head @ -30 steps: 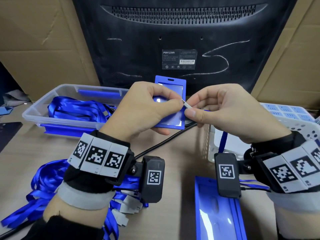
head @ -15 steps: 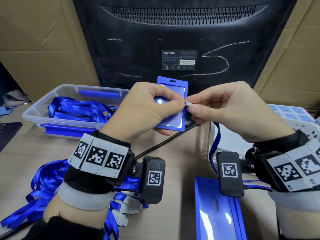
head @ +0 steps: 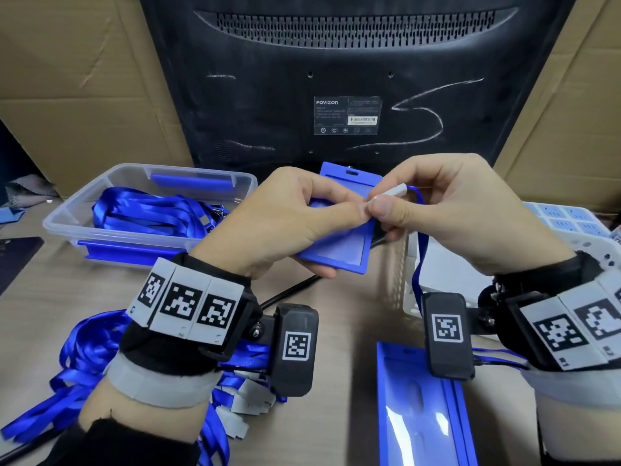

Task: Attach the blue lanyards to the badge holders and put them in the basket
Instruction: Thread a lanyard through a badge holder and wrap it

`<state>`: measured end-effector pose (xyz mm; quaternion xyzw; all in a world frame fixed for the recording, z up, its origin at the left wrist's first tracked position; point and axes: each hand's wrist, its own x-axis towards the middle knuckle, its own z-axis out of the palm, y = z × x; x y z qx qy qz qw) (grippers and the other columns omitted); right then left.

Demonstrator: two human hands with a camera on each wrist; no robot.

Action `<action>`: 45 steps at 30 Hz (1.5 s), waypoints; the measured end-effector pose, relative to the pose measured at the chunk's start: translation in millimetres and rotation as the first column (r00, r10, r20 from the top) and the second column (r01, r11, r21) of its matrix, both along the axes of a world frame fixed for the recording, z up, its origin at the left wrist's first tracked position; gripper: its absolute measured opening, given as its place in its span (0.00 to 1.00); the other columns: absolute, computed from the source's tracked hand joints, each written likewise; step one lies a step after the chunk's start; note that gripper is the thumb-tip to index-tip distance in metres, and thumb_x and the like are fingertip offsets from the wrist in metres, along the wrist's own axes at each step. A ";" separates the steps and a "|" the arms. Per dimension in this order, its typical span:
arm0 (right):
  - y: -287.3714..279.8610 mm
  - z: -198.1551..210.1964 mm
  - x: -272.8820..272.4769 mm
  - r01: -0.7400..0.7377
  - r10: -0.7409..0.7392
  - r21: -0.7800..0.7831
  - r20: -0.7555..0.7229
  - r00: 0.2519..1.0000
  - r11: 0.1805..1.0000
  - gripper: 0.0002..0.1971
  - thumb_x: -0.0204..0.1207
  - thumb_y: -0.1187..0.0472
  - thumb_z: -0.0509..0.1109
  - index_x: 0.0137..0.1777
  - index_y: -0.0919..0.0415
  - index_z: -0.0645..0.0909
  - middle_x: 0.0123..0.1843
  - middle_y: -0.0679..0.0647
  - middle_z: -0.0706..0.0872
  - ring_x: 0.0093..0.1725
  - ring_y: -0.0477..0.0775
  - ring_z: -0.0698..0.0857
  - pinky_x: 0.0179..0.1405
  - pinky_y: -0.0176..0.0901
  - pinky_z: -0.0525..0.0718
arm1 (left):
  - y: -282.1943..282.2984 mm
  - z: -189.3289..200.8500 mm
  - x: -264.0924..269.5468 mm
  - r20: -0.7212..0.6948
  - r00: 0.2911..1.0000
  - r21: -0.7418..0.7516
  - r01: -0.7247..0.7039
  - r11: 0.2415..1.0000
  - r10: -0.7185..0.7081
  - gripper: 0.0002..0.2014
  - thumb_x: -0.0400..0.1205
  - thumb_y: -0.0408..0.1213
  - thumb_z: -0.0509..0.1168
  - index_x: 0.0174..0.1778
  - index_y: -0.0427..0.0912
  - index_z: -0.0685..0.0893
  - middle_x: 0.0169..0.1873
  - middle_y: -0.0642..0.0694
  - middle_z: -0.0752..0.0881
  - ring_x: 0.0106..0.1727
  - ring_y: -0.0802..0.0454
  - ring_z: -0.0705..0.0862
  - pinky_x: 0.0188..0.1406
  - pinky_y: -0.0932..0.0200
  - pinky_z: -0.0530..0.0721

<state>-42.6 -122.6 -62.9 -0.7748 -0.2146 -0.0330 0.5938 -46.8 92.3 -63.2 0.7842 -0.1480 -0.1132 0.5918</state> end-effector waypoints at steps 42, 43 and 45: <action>-1.2 -4.2 4.4 0.157 -0.141 0.035 -0.282 0.949 0.987 0.16 0.75 0.48 0.78 0.43 0.64 0.93 0.39 0.68 0.80 0.38 0.61 0.76 0.36 0.41 0.87 | 4.6 -7.6 9.3 -0.026 1.000 0.164 0.011 0.986 -0.007 0.06 0.85 0.43 0.74 0.57 0.50 0.92 0.37 0.43 0.92 0.31 0.55 0.80 0.22 0.63 0.73; -1.2 -4.7 4.6 0.154 -0.140 0.030 -0.274 0.951 0.988 0.20 0.76 0.47 0.78 0.42 0.68 0.91 0.38 0.68 0.79 0.37 0.61 0.76 0.35 0.42 0.86 | 4.8 -7.7 9.4 -0.030 1.000 0.166 0.006 0.986 -0.001 0.06 0.85 0.43 0.75 0.56 0.50 0.92 0.38 0.42 0.92 0.30 0.55 0.80 0.21 0.63 0.72; -1.8 -5.4 5.2 0.153 -0.139 0.032 -0.265 0.954 0.988 0.26 0.77 0.44 0.76 0.40 0.73 0.88 0.35 0.66 0.79 0.34 0.59 0.76 0.33 0.42 0.84 | 5.7 -7.8 9.4 -0.029 1.000 0.168 -0.001 0.986 0.006 0.07 0.84 0.43 0.76 0.55 0.49 0.92 0.36 0.43 0.91 0.30 0.54 0.77 0.21 0.62 0.69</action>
